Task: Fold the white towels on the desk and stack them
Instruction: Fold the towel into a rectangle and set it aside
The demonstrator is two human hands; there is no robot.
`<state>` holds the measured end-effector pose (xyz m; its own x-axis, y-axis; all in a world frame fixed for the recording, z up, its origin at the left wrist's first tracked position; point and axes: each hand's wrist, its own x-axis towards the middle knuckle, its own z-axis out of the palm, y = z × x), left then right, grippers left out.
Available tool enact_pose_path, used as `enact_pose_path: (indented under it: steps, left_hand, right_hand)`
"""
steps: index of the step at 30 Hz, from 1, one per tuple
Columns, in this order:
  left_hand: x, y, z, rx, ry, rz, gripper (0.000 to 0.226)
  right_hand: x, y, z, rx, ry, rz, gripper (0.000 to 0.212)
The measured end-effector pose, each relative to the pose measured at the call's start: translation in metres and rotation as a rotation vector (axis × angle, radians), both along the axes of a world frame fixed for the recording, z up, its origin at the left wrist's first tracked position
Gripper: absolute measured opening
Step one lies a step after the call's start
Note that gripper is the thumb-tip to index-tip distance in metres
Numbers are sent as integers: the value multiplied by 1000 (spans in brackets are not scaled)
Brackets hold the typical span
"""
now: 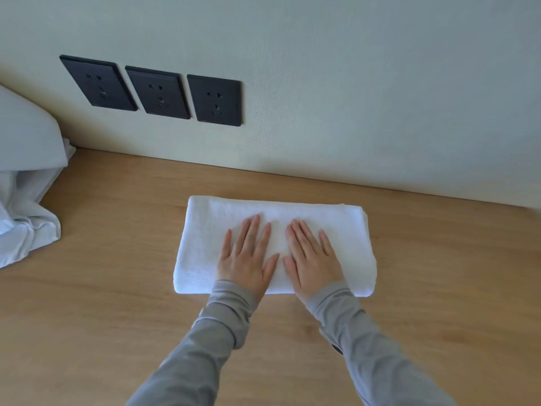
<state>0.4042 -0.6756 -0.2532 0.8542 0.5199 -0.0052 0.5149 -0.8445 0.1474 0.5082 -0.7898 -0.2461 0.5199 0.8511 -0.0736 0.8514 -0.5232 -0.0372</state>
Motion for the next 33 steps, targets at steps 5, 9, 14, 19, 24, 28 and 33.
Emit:
enact_pose_path:
  steps: [5, 9, 14, 19, 24, 28, 33]
  left_hand:
    - [-1, 2, -6, -7, 97, 7, 64]
    - [-17, 27, -6, -31, 92, 92, 68]
    - [-44, 60, -5, -85, 83, 154, 71]
    - [-40, 75, 18, -409, -474, 427, 62]
    - [-12, 126, 31, -750, -339, 865, 45]
    - [2, 131, 19, -787, -427, 927, 38]
    - [1, 131, -1, -662, -505, 886, 22]
  right_hand:
    - [1, 6, -4, -72, 5, 4, 70]
    - [27, -25, -8, -77, 22, -116, 77]
    - [42, -47, -10, -34, 60, -190, 64]
    - [59, -44, 7, 538, 463, -484, 54]
    - [103, -22, 18, 681, 701, -904, 45]
    - [115, -2, 13, 746, 812, -1027, 39]
    - [123, -2, -4, 713, 744, -1011, 32]
